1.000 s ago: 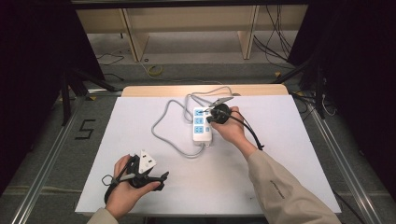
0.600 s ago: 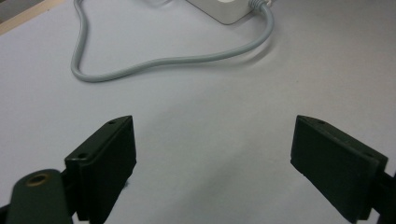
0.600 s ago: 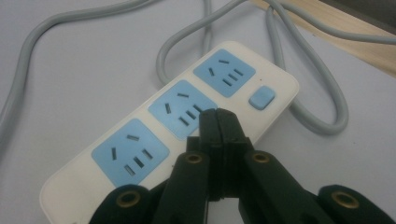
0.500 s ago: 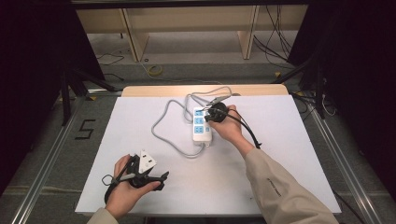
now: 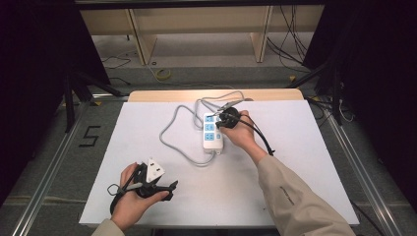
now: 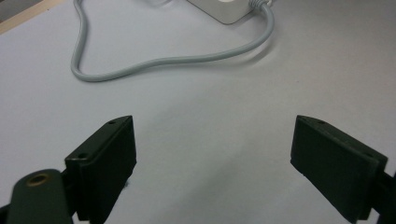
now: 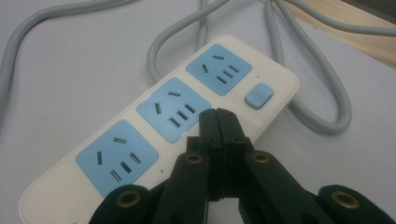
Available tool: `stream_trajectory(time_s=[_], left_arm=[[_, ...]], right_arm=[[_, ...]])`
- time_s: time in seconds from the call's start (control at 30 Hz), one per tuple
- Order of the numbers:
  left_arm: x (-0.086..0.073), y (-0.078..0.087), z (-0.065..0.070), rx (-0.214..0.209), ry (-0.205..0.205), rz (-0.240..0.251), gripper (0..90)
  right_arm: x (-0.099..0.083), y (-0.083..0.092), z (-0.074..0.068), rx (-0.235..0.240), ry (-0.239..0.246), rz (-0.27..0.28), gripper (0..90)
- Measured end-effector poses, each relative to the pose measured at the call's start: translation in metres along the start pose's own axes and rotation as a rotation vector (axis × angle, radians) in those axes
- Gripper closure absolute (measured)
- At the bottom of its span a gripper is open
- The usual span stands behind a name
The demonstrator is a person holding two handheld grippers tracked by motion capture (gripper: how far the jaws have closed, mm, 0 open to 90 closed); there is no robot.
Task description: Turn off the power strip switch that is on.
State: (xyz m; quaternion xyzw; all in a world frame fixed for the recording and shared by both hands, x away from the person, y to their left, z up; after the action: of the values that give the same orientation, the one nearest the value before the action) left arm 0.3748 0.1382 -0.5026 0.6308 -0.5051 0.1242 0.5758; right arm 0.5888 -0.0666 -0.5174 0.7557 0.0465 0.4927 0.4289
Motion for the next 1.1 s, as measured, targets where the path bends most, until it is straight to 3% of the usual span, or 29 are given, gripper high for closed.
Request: stream_trajectory(time_s=[0.1, 0.3, 0.63, 0.87, 1.1], left_arm=[[0.0001, 0.0, 0.0001, -0.001, -0.002, 0.001, 13.7], [0.0002, 0.0004, 0.0, 0.001, 0.0, 0.003, 13.6], [0.0003, 0.0004, 0.0004, 0.0, -0.002, 0.004, 13.5], [0.0007, 0.0005, 0.0006, 0.0, 0.001, 0.007, 13.5], [0.001, 0.0008, 0.0009, -0.001, 0.002, 0.009, 13.4]], right_arm=[[0.0005, -0.0007, -0.0017, 0.016, -0.002, -0.017, 90.0], [0.0012, -0.001, -0.0024, 0.006, 0.006, -0.04, 90.0], [0.0009, -0.0008, -0.0009, 0.022, -0.014, -0.036, 90.0], [0.0022, -0.0012, -0.0021, 0.003, 0.011, -0.069, 90.0], [0.0028, -0.0016, -0.0026, -0.002, 0.006, -0.078, 90.0]])
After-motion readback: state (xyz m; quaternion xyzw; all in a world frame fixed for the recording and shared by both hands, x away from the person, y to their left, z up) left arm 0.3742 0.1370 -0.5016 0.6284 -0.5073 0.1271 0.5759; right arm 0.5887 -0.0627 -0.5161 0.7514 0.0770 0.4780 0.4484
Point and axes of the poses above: each handheld gripper's, and its own axes: y roughly backward along the jaws, x roughly out of its top, z roughly to its right, the point moved 8 cm from there along -y, roughly forward along the jaws, and after that the axes turned 13 degrees about x, right-handed, at the moved point
